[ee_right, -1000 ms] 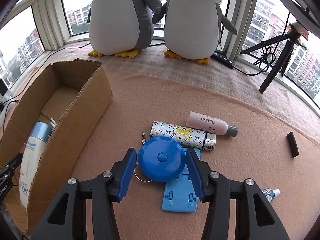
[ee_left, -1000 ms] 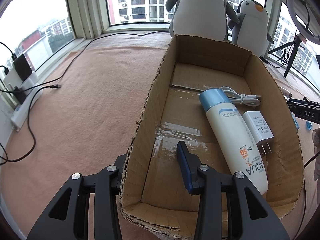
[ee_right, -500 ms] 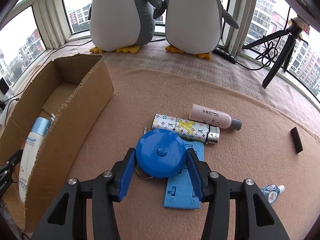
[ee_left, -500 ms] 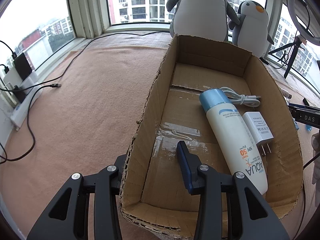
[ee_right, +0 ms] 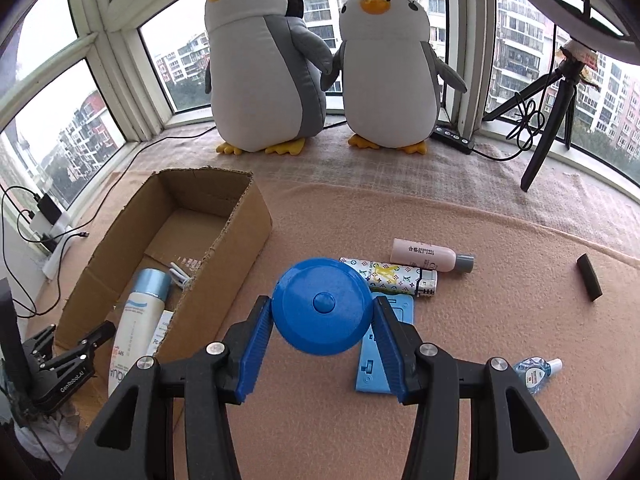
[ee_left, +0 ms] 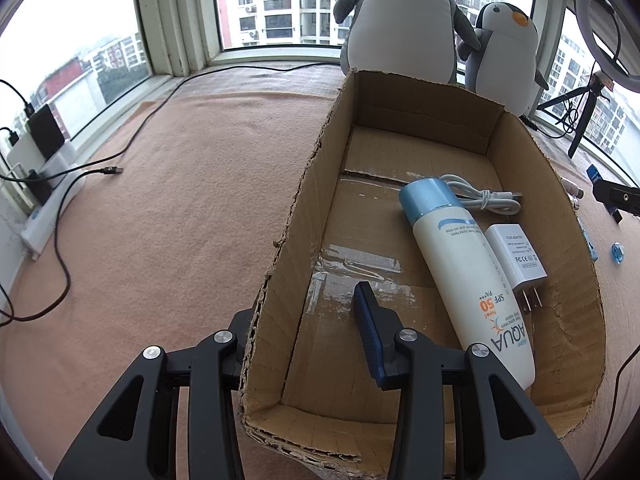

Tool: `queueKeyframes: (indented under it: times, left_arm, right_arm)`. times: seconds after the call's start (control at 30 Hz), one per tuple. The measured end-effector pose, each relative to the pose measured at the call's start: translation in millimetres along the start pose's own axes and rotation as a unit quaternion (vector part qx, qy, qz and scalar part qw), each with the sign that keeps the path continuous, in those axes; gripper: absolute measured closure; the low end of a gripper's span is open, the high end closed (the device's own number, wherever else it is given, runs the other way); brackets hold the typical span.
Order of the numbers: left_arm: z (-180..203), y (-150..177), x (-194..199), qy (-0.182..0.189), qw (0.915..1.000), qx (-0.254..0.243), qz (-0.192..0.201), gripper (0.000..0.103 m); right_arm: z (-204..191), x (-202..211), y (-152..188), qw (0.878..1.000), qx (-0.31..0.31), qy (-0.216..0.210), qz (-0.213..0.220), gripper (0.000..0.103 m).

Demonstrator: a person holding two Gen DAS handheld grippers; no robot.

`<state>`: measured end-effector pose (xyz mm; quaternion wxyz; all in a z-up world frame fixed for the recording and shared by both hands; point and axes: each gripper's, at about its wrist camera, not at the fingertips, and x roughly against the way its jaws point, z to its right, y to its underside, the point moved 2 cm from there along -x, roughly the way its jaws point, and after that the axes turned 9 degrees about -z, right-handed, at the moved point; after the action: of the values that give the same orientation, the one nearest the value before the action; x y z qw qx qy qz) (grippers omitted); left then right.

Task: Organize rigid objects
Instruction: 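Carry the tape measure into the box and open the right gripper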

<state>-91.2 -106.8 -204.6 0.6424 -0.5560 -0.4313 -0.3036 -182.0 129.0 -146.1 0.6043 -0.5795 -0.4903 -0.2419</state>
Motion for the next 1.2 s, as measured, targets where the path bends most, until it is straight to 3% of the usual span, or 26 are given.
queueKeyframes:
  times: [0.47, 0.8, 1.2]
  left_arm:
    - [0.8, -1.4, 0.1, -0.001, 1.0000, -0.001, 0.002, 0.064]
    - [0.8, -1.6, -0.1, -0.001, 1.0000, -0.001, 0.002, 0.064]
    - [0.4, -1.8, -0.1, -0.001, 1.0000, 0.000, 0.002, 0.064]
  right_arm:
    - [-66.9, 31.6, 6.0, 0.996, 0.054, -0.061, 0.019, 0.057]
    - [-111.8, 12.5, 13.5, 0.993, 0.095, -0.065, 0.002, 0.057]
    - [-121.3, -6.5, 14.6, 0.993, 0.104, -0.058, -0.016, 0.057]
